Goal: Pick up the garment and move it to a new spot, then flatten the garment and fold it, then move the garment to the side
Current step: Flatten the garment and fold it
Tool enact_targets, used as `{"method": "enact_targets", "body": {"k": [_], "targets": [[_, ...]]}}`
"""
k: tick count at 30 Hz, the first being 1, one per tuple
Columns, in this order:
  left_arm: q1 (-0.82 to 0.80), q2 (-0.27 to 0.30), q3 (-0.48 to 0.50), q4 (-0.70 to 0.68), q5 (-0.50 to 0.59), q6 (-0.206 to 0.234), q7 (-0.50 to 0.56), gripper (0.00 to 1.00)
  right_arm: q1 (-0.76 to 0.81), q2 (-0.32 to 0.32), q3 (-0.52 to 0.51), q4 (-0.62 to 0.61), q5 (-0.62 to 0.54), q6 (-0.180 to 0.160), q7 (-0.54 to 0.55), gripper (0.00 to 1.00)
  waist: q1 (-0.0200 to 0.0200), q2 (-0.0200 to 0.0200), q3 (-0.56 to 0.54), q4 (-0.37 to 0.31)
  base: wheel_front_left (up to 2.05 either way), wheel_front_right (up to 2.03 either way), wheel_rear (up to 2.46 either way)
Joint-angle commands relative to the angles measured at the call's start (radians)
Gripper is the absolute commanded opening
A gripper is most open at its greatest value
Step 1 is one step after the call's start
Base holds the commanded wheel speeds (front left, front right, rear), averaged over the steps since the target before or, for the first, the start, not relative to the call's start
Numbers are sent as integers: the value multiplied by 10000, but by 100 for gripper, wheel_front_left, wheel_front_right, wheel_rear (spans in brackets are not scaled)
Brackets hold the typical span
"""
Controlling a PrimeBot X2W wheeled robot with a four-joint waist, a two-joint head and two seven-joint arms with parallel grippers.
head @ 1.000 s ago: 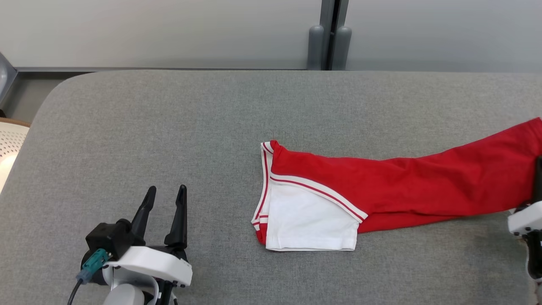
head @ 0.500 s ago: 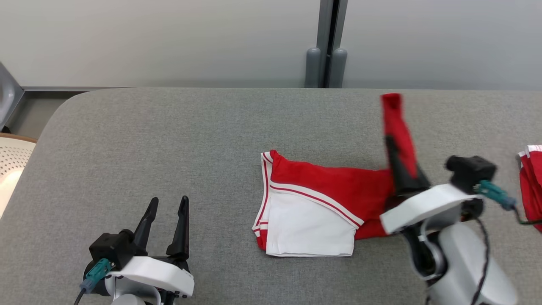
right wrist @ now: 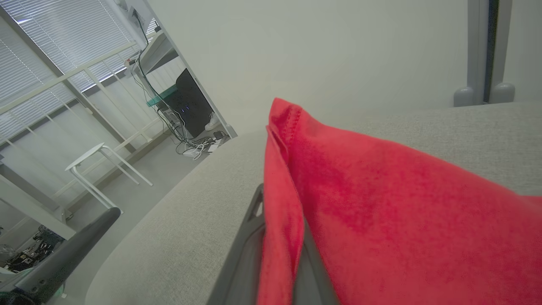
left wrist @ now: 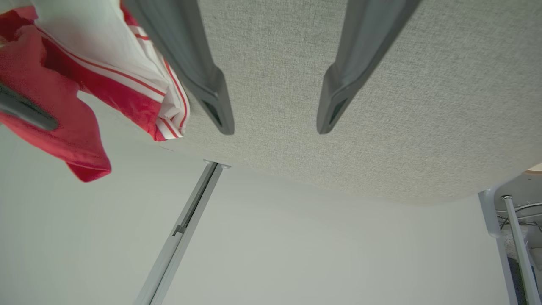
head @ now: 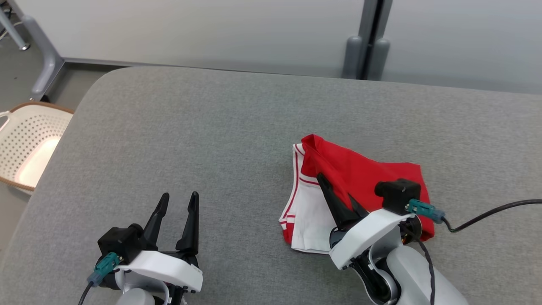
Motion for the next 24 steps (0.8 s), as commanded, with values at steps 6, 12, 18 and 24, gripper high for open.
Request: {"method": "enact_targets", "body": {"k": [6,12,18,24], "targets": [[-291,33,-177,70,-289,91,5,100,-495,-26,631,1264,1038,0,-667,100,0,-1,453,530,0,0,0],[-315,24,-287,157,-348,124,5,100,-836,-51,2351,1116,2432,0,-679,100,0,-1,521,641,0,0,0],[-288,33,-135,123,-261,150,5,100,-1364,-33,2474,1800,2692,0,-1228,100,0,-1,343,381,0,0,0],[-227,33,20,-247,-242,131,5,100,-1894,-480,1811,2365,1607,0,-1690,100,0,-1,164,-106,0,0,0]]}}
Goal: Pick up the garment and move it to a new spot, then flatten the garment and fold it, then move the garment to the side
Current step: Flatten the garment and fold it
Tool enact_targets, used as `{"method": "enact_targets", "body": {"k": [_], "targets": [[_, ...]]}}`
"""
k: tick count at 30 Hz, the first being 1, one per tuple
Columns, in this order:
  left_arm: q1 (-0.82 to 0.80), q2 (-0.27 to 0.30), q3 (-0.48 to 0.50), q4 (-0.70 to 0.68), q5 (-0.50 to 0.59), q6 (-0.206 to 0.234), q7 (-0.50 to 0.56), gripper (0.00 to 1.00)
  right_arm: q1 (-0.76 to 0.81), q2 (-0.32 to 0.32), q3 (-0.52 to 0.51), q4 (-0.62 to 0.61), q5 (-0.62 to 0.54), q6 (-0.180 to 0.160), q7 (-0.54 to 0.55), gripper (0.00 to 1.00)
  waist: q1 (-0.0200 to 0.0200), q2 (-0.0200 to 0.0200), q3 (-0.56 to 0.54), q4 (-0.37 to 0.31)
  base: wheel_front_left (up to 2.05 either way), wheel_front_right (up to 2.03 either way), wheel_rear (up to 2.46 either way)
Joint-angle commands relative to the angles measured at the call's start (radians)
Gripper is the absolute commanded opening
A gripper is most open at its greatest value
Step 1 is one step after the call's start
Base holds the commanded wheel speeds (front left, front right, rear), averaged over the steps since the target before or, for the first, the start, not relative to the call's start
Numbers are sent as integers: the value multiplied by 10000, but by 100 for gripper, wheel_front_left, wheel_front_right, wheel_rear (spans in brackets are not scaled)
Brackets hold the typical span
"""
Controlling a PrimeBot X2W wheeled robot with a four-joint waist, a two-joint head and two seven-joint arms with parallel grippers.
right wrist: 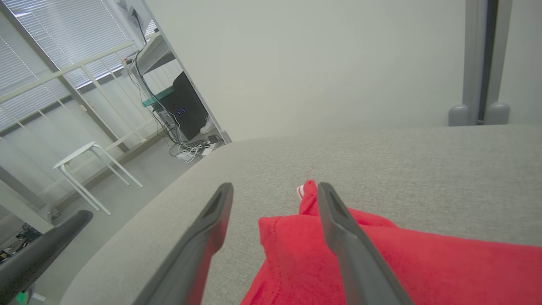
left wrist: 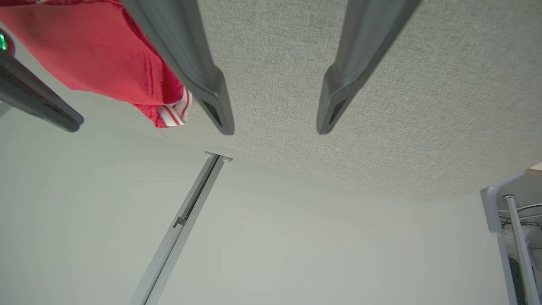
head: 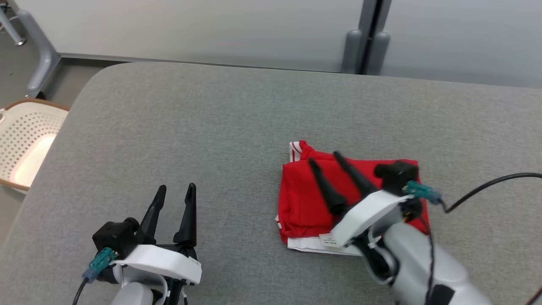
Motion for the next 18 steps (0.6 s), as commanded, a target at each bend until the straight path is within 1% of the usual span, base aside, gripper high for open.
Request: {"method": "enact_targets", "body": {"k": [1,3,9,14,18], "targets": [[-4,34,61,-179,79,4,5,100,-179,-453,-303,92,-540,0,-123,100,0,0,-100,-251,0,0,0],[37,35,117,-335,125,12,6,100,-343,-872,-780,23,-1552,0,-185,100,0,0,-151,-424,0,0,0],[23,30,386,-725,176,118,5,100,671,-1508,-3201,-1645,-3919,-2,-170,100,0,0,-235,-896,0,0,0],[94,38,493,-987,293,156,5,100,1970,-1501,-4547,-3044,-5238,0,-155,100,0,0,-314,-1154,0,0,0],[153,38,502,-1200,548,141,5,100,2912,-1223,-5336,-3836,-5697,-2,-156,100,0,0,-354,-1307,0,0,0]]}}
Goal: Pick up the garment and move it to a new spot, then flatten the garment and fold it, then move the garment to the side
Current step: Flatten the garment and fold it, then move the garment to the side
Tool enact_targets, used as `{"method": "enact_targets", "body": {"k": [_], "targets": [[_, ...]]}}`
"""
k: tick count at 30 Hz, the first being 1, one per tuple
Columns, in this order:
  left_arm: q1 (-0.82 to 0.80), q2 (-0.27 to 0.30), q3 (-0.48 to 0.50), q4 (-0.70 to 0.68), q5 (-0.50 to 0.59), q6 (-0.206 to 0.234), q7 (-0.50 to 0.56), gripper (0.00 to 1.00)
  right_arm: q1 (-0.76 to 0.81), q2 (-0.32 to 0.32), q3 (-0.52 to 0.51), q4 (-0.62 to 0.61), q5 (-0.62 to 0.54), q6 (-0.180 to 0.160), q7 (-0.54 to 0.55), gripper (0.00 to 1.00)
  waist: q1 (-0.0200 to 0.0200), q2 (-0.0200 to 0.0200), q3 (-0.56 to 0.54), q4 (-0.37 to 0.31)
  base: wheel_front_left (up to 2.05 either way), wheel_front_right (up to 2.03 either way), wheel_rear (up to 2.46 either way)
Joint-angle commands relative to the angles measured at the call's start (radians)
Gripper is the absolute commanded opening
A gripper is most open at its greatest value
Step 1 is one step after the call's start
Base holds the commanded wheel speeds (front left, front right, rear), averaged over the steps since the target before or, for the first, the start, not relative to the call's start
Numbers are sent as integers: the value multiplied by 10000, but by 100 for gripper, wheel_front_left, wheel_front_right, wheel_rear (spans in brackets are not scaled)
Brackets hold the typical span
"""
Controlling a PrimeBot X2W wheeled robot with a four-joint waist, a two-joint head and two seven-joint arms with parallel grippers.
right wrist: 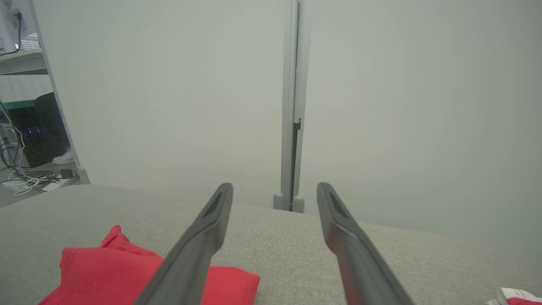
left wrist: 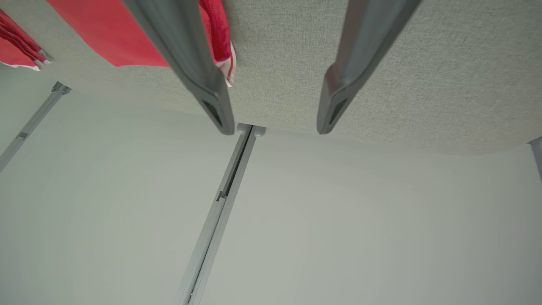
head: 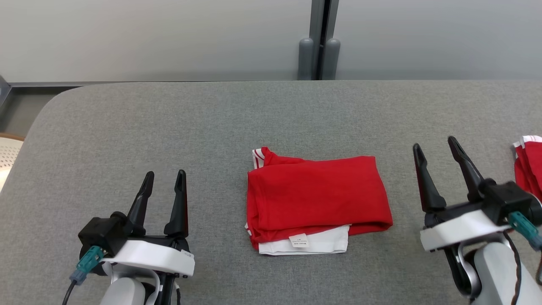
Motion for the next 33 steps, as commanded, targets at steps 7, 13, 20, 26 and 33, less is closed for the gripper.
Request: {"method": "enact_targets", "body": {"k": [7,13,20,26,33], "targets": [[315,34,-83,-304,494,399,5,100,1367,665,-1182,-909,-526,-2,-7,100,0,0,-28,-190,0,0,0],[483,42,-257,-402,612,603,5,100,1618,848,-1298,-1020,-695,-2,-7,100,0,0,-22,-228,0,0,0],[467,42,-340,-468,945,659,5,100,1448,837,-1286,-855,-730,-2,-8,100,0,0,24,-153,0,0,0],[272,40,-468,-410,932,581,5,100,1218,812,-1105,-277,-463,-2,-6,100,0,0,264,75,0,0,0],[145,42,-955,-181,619,499,5,100,858,857,-1022,1081,153,-2,561,100,0,0,612,628,0,0,0]]}}
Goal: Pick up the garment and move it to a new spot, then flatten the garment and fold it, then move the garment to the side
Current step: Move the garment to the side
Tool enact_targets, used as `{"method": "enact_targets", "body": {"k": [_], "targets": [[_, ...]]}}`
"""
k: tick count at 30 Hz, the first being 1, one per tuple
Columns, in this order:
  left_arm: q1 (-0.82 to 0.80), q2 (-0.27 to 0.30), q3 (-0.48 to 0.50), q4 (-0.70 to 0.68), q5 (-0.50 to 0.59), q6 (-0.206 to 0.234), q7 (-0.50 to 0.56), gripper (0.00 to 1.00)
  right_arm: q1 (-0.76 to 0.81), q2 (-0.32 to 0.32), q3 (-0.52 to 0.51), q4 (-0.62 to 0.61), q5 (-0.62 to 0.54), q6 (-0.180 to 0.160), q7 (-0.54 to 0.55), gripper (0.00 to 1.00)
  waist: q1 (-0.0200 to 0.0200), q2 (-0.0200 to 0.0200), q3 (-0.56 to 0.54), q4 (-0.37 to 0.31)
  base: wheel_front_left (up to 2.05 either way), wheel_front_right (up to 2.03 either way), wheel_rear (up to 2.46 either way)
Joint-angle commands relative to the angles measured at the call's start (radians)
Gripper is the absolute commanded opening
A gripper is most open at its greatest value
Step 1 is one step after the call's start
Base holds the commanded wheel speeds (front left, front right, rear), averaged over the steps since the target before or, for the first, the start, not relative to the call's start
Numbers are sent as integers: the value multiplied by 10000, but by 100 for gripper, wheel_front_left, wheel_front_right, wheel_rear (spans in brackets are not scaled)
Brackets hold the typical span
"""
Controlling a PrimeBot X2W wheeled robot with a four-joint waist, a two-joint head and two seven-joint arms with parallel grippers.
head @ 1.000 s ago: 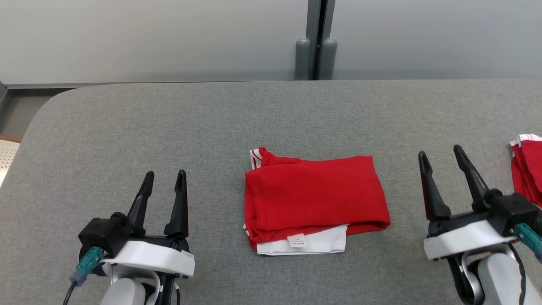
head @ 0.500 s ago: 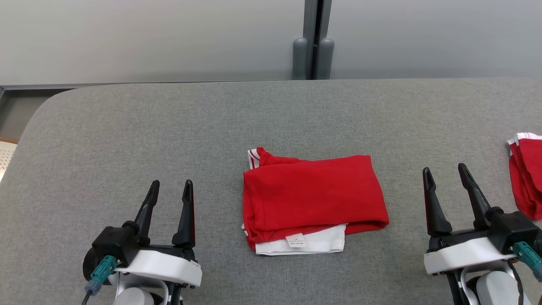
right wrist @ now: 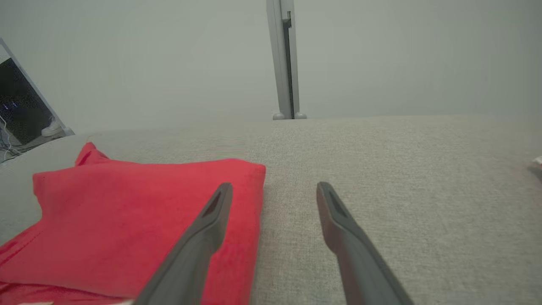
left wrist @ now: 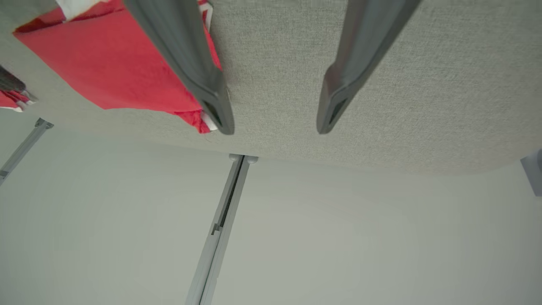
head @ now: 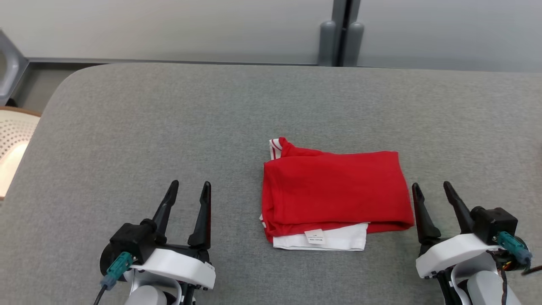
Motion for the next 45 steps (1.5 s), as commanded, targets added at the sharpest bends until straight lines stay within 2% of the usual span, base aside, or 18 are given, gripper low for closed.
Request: {"method": "enact_targets", "body": {"k": [1,13,18,19,20,28,33,39,45], "targets": [[-125,44,-57,82,-146,-17,7,100,-186,-21,-17,157,139,0,96,100,0,0,170,234,0,0,0],[-463,40,-348,149,-377,56,7,100,-696,-51,-97,1682,989,0,635,100,0,0,491,950,0,0,0],[-430,40,-368,167,-356,50,7,100,-740,-210,277,2093,815,0,662,100,0,0,508,1021,0,0,0],[-425,40,-390,187,-331,57,7,100,-740,-201,345,2220,831,0,657,67,0,0,502,1033,0,0,0],[-408,42,-406,199,-295,74,7,100,-771,-221,457,2415,843,0,593,0,0,0,479,1038,0,0,0],[-345,39,-357,233,-239,-14,7,100,-1225,-549,643,2627,271,-11,-130,0,0,0,310,712,0,0,0],[-354,42,-553,127,-76,-84,9,100,-1516,-940,673,2226,-700,-9,-448,0,0,0,268,210,0,0,0],[-592,40,-593,-76,137,-120,7,100,-1967,-1670,1112,1249,-1469,-9,-545,0,0,0,512,-879,0,0,0],[-950,42,-665,-89,354,-228,7,100,-2470,-2933,1754,243,-1374,-11,-563,0,0,0,933,-2127,0,0,0]]}}
